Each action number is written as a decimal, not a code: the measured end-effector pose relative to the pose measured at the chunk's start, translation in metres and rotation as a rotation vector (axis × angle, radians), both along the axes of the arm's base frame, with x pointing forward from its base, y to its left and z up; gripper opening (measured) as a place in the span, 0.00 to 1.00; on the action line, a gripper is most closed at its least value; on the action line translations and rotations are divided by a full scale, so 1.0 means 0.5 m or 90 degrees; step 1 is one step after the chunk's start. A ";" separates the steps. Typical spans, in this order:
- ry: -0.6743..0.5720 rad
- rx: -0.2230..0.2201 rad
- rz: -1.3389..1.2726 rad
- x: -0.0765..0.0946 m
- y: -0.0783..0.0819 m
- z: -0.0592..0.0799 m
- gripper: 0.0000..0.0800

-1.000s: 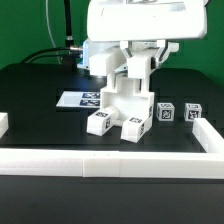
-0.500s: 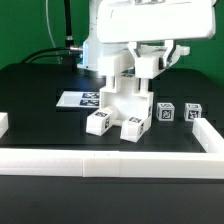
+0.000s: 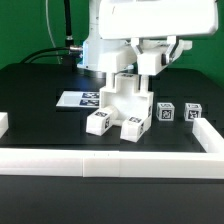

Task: Assemble chair

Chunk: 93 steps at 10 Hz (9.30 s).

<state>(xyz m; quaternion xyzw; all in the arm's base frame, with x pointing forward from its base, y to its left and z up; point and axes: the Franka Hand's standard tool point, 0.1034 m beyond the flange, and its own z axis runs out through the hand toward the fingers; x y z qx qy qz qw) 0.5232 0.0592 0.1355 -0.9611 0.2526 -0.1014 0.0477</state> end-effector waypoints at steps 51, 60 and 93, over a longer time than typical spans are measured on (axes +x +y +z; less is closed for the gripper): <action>-0.020 -0.059 0.054 -0.005 -0.049 -0.034 0.36; -0.013 -0.079 0.067 -0.004 -0.061 -0.078 0.36; 0.079 -0.022 0.115 -0.096 0.016 -0.023 0.81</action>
Offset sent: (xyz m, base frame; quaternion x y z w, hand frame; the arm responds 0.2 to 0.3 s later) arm 0.0000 0.0000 0.0000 0.0000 0.0000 0.0000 1.0000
